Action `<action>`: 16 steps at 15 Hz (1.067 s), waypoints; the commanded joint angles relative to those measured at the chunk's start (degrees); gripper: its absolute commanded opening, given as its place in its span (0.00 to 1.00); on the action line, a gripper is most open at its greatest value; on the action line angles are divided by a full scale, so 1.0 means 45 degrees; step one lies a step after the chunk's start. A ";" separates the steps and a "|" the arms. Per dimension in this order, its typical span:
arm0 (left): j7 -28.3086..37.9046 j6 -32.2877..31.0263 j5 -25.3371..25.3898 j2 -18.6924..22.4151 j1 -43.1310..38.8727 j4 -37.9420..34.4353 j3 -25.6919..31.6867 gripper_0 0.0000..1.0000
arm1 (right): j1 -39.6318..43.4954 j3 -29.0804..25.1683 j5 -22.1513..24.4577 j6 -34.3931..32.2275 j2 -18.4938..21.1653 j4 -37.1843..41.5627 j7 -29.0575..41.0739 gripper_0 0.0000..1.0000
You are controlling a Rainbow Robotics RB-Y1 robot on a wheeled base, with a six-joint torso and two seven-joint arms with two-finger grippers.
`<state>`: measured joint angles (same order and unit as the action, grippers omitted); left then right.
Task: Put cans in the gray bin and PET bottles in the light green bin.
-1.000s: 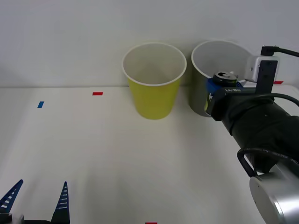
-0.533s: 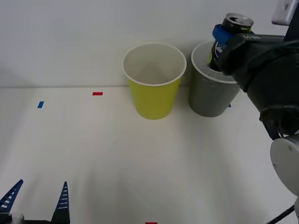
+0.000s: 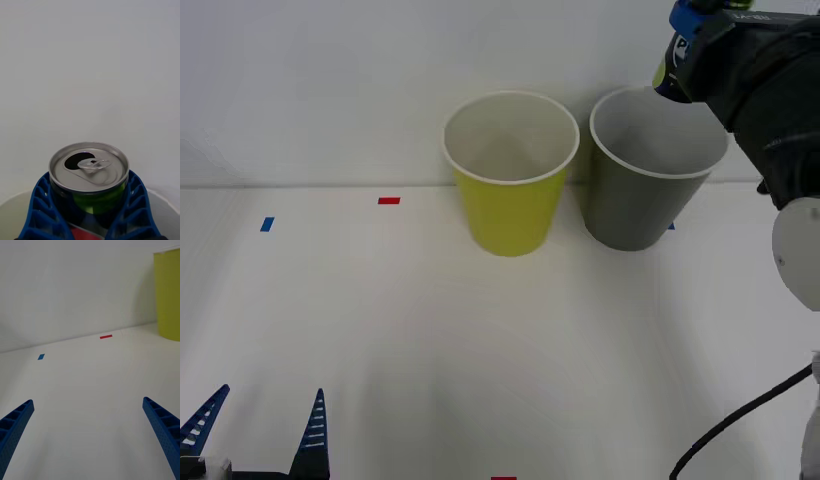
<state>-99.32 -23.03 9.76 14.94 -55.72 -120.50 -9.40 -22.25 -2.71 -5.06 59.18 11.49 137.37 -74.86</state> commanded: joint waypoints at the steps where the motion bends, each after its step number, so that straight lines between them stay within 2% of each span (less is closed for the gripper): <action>1: 0.0000 0.0000 0.0000 0.0000 0.0000 0.0000 0.0000 1.00 | -0.0623 -0.0393 0.0149 -0.0768 0.0103 -0.1503 -0.0278 0.00; 7: 0.0000 0.0000 0.0000 0.0000 0.0000 0.0000 0.0000 1.00 | -0.0877 -0.0335 0.0578 -0.2838 0.0357 -0.4003 -0.0415 0.00; 16: 0.0000 0.0000 0.0000 0.0000 0.0000 0.0000 0.0000 1.00 | -0.0877 -0.0178 0.1399 -0.4616 0.0611 -0.5878 -0.0513 0.00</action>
<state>-99.32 -23.03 9.76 14.94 -55.72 -120.50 -9.40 -26.19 -3.53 0.64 38.67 14.16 111.23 -77.08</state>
